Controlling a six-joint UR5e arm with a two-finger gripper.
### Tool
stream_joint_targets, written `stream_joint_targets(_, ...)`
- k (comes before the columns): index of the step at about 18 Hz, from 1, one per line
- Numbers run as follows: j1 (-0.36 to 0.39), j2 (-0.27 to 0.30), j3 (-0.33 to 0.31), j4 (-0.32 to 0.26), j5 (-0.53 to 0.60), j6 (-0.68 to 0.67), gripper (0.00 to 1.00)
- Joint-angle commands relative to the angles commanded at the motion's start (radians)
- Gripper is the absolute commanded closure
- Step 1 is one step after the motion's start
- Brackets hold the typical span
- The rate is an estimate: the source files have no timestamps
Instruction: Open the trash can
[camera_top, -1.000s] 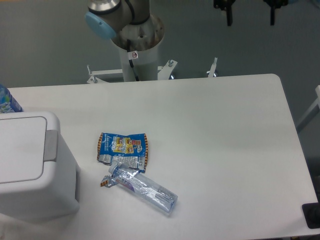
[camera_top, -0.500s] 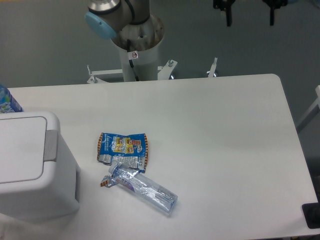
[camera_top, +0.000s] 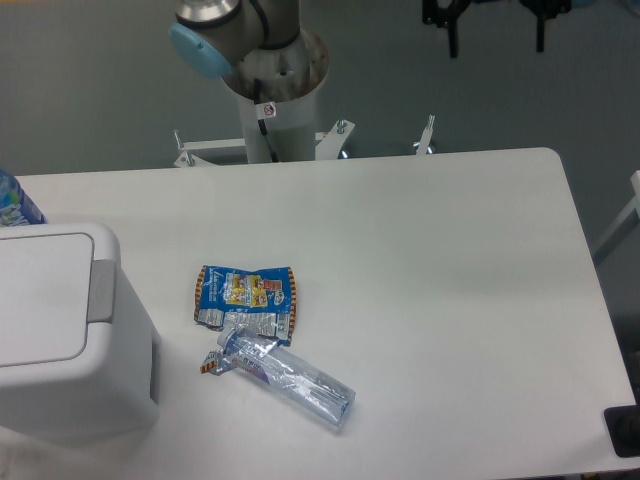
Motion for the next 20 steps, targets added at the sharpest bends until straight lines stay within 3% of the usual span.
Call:
stream_joint_targets(9,-0.166,-0.008,-0.025,0.003,-0.086,-0.182,0.00)
stream_joint_targets(12,-0.248,-0.018,-0.031,0.063,-0.084,-0.317,0.00)
stream_joint_targets(20,-0.379,-0.072,-0.046,0.212,-0.113,-0.689,0.00)
